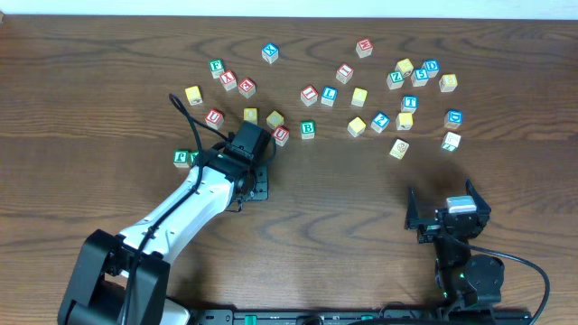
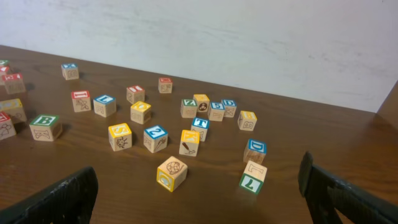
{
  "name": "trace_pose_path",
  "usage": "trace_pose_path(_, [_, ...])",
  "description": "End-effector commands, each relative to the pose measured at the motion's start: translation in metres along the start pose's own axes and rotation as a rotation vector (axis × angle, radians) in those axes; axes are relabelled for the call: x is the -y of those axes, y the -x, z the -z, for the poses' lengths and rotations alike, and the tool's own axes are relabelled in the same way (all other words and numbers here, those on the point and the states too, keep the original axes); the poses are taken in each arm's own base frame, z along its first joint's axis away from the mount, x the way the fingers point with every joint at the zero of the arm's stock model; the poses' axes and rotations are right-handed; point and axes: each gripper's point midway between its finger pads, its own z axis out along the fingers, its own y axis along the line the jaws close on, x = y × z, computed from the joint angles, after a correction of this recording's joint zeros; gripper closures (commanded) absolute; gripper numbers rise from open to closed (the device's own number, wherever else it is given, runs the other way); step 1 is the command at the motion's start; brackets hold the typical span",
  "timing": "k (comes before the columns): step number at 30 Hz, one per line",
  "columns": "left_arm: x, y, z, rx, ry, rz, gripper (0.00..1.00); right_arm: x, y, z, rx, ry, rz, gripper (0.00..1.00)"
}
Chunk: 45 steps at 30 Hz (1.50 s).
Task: Spell out ROBOT
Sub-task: 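Lower the green R block onto the table and open the left gripper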
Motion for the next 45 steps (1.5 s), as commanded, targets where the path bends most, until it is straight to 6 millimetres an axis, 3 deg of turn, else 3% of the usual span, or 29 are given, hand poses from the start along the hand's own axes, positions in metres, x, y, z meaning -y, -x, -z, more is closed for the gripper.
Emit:
trace_pose_path(1, [-0.001, 0.000, -0.006, -0.011, 0.015, -0.032, 0.74, 0.001, -0.001, 0.000, -0.002, -0.001, -0.008, 0.01])
trace_pose_path(11, [0.003, 0.006, -0.029, -0.069, 0.038, -0.046, 0.74, 0.001, -0.001, 0.000, -0.002, -0.001, -0.008, 0.01])
trace_pose_path(24, [0.023, 0.028, -0.017, -0.027, -0.036, -0.088, 0.74, 0.001, -0.001, 0.000, -0.002, -0.001, -0.008, 0.01])
trace_pose_path(45, [0.023, 0.029, -0.017, -0.026, -0.034, -0.060, 0.79, 0.001, -0.001, 0.000, -0.002, -0.001, -0.008, 0.01])
